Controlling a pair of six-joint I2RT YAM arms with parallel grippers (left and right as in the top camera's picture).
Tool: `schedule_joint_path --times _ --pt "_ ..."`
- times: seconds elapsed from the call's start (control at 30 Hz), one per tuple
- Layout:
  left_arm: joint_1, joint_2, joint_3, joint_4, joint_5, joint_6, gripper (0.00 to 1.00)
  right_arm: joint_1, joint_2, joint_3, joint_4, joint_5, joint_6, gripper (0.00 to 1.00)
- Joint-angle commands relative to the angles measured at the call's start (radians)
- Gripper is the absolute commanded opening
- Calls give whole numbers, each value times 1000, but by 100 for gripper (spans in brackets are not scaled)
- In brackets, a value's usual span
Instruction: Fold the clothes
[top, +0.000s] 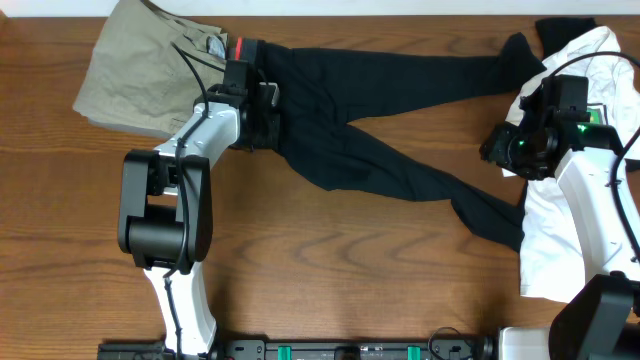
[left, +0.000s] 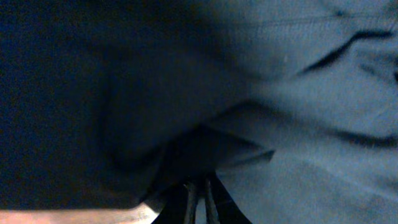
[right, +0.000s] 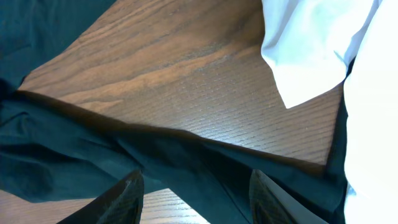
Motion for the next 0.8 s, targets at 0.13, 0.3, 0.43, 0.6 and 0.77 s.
schedule_joint_path --times 0.13,0.3,0.43,0.6,0.77 --pt "2 28 4 -151 12 13 9 8 -1 6 0 -5 -4 53" --pt "2 28 3 -258 7 11 9 8 -1 6 2 -5 -3 53" --pt "2 27 3 -318 -91 -60 9 8 -1 6 -5 -5 -4 53" --pt "9 21 5 -469 -222 -119 9 8 -1 6 -9 -5 -4 53" --pt "13 -5 5 -523 -225 -119 6 8 -1 6 0 -5 -3 54"
